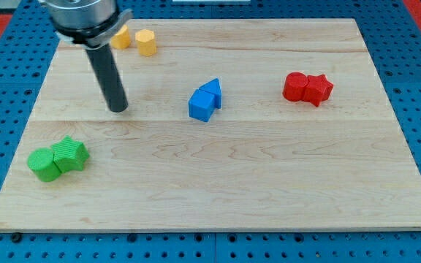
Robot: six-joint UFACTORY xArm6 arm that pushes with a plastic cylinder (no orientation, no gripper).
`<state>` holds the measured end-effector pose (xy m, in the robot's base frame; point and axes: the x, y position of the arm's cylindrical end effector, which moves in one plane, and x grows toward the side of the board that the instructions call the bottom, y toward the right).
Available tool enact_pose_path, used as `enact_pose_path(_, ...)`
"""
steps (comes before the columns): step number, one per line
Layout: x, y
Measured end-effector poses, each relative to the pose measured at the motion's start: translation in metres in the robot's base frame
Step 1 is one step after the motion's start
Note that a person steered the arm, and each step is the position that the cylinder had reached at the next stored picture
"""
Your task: Move the arm towards the top center of the board
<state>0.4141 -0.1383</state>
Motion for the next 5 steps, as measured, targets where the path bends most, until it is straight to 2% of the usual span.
enact_pose_path(2, -0.052, 0.029)
enact_pose_path(5, -0.070, 0.048)
